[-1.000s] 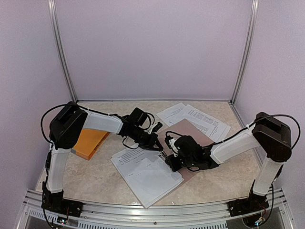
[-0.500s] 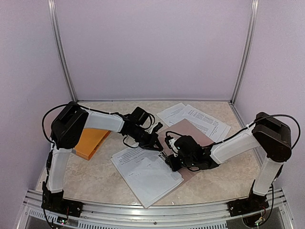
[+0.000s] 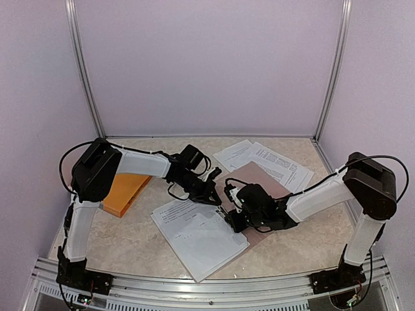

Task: Put the files into the folder
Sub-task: Clamp the file in the folder.

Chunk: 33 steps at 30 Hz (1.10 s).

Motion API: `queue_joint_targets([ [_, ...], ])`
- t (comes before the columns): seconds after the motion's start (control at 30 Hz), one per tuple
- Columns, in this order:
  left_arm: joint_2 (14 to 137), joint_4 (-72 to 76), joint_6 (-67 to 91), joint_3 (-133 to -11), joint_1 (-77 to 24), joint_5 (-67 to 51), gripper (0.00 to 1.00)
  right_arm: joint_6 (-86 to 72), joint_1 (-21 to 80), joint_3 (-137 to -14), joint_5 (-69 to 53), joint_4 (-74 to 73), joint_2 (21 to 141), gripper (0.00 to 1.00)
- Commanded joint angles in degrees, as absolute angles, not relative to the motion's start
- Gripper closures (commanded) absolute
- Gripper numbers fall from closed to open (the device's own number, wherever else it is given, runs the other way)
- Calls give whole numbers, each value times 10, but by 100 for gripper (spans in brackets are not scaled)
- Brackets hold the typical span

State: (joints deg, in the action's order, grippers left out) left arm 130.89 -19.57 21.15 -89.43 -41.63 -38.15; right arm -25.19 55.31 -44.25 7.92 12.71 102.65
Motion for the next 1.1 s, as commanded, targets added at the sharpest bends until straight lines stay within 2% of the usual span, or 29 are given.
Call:
queue_joint_targets([
  [0.0,1415,-358,185,-836,-427,-212,100,-256,545,-423,87,16,1072,77],
  [0.63,1392,-327,190,-803,-420,-252,100,-253,543,-434,83,6,1092,78],
  [1.07,1421,-362,190,-820,-419,-236,100,-254,543,-434,83,5,1097,78],
])
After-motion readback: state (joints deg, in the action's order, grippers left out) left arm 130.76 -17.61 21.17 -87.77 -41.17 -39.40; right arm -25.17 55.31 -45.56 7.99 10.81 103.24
